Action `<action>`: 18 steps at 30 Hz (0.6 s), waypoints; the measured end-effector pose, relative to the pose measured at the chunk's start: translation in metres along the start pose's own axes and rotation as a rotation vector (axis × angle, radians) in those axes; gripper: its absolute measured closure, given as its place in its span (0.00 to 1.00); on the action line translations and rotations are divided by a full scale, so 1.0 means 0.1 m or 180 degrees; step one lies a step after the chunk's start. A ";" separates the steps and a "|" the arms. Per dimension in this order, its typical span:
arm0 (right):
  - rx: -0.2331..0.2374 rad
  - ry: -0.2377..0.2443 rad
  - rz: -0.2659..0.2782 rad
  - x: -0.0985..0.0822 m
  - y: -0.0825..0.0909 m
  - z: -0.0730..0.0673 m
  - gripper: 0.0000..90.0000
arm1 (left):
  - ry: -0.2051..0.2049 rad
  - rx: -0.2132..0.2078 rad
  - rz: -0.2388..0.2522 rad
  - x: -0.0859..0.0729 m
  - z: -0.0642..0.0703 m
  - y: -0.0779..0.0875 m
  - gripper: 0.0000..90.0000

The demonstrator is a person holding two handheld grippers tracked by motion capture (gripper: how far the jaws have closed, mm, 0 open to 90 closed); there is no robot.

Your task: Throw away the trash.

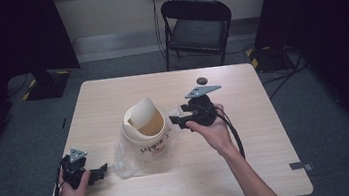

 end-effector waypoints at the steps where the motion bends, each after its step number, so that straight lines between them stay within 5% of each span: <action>1: -0.0024 -0.0025 -0.0005 -0.03 0.01 0.03 0.40 | 0.0000 0.0000 0.0002 0.00 0.00 0.00 0.00; 12: -0.0267 -0.0212 -0.0094 -0.32 0.15 0.30 0.29 | 0.0002 -0.0005 0.0002 0.00 0.00 0.00 0.00; 18: -0.0360 -0.0340 0.0000 -0.46 0.25 0.42 0.27 | -0.0001 -0.0014 0.0002 0.00 0.00 0.00 0.00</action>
Point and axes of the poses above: each handheld gripper's, and its own axes: y roughly backward along the jaws, x roughly out of its top, z roughly to its right, the point moved 2 cm from there along -y, roughly forward along the jaws, and after that the axes turned 12 degrees about -z, right-handed, at the moved point
